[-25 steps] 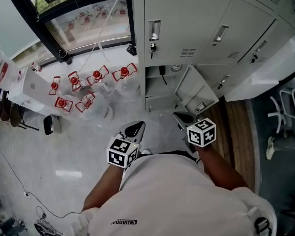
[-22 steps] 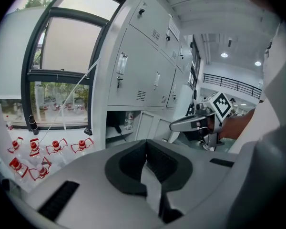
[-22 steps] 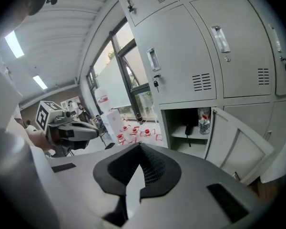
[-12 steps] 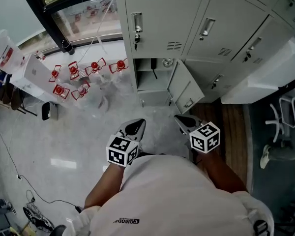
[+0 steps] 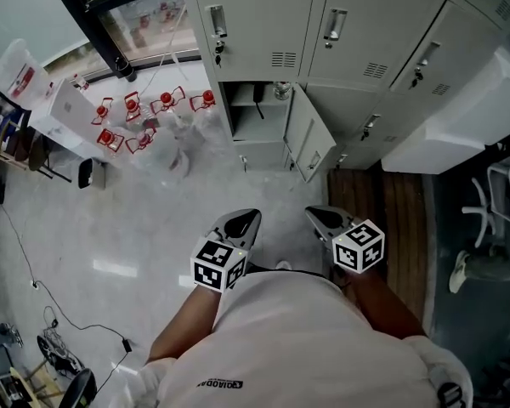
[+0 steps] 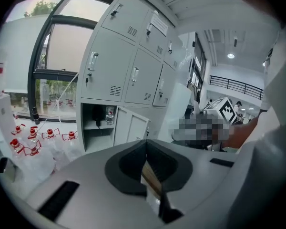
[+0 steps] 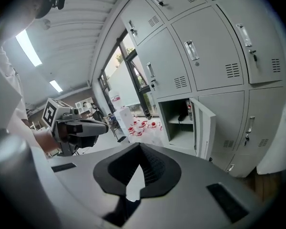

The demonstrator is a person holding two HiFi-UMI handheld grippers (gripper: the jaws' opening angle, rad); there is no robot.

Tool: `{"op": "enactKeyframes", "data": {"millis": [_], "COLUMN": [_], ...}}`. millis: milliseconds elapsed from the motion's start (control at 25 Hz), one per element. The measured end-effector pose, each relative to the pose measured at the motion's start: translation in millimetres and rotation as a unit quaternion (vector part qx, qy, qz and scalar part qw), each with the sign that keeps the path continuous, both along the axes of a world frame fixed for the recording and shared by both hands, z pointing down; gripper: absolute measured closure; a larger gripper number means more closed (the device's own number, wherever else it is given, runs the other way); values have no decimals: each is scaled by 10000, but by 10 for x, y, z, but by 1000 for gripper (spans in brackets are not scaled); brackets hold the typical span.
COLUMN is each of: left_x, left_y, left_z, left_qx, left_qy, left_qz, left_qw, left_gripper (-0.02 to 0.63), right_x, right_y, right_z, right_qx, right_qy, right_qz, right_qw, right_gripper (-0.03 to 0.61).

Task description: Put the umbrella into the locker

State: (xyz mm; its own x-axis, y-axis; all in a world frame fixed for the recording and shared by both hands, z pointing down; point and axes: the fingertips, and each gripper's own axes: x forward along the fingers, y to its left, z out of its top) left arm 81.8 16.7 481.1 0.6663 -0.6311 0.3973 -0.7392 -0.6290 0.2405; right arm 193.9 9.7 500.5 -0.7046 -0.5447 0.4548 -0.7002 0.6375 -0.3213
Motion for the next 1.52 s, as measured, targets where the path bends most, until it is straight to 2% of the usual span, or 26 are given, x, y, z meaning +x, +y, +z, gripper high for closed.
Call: {"op": "enactKeyframes", "data": {"millis": [160, 320, 640, 1000, 1520], "left_x": [-54, -146, -383, -821, -880], "left_y": [175, 205, 91, -105, -81], "left_z": [83, 40, -182, -217, -153], "left_qx": [-120, -240, -22, 11, -38], "left_qy": [-146, -77, -266, -244, -168], "left_qz": [-101, -122, 289, 304, 442], "left_qw": [9998, 9996, 9992, 9992, 9989], "left_gripper": [598, 598, 598, 598, 598], "right_x": [49, -31, -425, -812, -920], "right_y": [161, 238, 151, 17, 33], "right_z": [1, -55, -215, -312, -248], "right_qx": [72, 99, 168, 248, 192], "right_qy": [49, 37, -17, -33, 80], "right_qz": [-67, -70, 151, 353, 424], "right_qw": [9999, 9999, 9997, 9991, 9989], "right_gripper": [538, 538, 538, 538, 538]}}
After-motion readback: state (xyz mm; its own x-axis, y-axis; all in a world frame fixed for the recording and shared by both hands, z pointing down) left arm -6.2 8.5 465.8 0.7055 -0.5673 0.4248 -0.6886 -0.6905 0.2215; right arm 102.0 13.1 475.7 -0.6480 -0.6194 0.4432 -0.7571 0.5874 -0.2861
